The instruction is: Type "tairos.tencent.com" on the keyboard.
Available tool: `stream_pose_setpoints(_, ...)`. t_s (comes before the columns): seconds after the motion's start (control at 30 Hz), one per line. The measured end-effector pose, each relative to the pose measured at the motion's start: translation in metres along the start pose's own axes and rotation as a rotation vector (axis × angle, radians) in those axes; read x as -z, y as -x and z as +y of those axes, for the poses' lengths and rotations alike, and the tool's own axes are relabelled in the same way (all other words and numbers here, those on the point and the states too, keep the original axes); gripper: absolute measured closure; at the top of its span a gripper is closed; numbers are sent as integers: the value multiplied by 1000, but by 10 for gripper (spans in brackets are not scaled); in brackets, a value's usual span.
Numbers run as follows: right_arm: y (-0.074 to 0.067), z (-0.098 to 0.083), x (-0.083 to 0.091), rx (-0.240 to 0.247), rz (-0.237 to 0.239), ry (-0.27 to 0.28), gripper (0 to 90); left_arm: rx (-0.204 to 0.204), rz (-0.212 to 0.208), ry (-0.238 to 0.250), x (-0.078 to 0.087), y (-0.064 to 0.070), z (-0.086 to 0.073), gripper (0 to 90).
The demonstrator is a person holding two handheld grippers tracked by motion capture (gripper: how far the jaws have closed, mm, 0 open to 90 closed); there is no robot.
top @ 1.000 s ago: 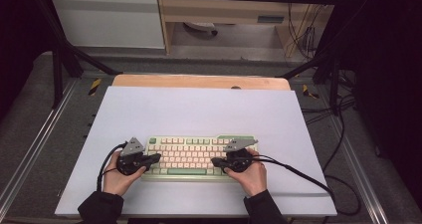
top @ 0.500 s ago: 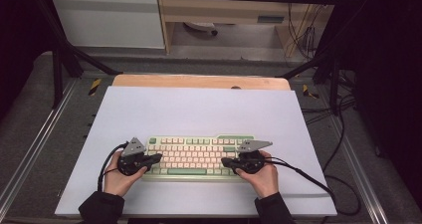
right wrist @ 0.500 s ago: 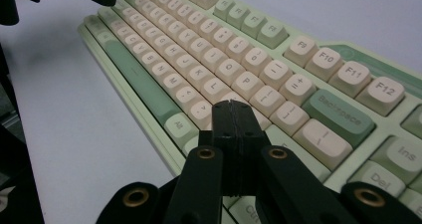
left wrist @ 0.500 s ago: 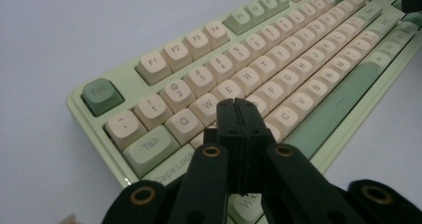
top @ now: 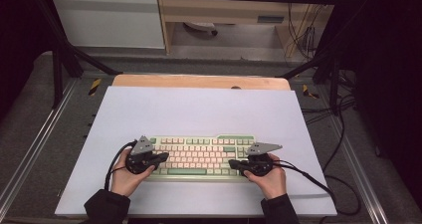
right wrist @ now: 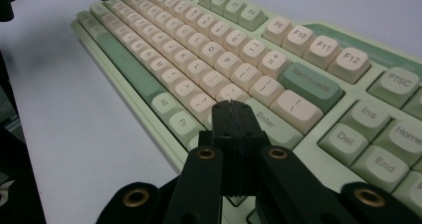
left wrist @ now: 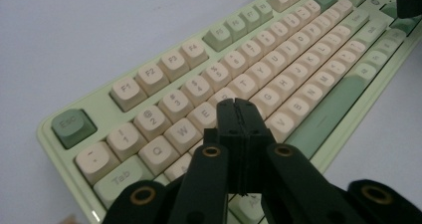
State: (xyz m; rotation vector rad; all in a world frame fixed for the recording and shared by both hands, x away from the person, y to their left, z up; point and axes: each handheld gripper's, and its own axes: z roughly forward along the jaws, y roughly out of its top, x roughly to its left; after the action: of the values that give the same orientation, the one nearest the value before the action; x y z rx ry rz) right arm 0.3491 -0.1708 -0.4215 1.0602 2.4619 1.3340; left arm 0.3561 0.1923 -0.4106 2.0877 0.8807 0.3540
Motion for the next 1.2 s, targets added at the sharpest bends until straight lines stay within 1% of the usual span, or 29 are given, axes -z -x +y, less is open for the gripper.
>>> stream_pose_setpoints(0.13,1,-2,1,-6,-3,0,900,-3,-2,-7,-8,4,6,897)
stream_pose_setpoints(0.43,1,-3,2,-3,-5,2,900,-16,-7,-23,-27,12,18,897)
stream_pose_setpoints(0.53,2,-3,3,-4,-5,0,900,-14,-8,-30,-32,13,18,898)
stream_pose_setpoints(0.9,2,-3,2,-11,-7,0,900,1,1,-26,-45,12,20,897)
stream_pose_setpoints(1.03,2,-3,2,-12,-5,-1,900,-4,5,-30,-50,12,20,897)
stream_pose_setpoints(1.1,2,-3,2,-12,-5,4,900,-8,9,-37,-51,12,20,898)
stream_pose_setpoints(1.2,3,-4,2,-12,-6,2,900,-7,8,-34,-51,12,19,897)
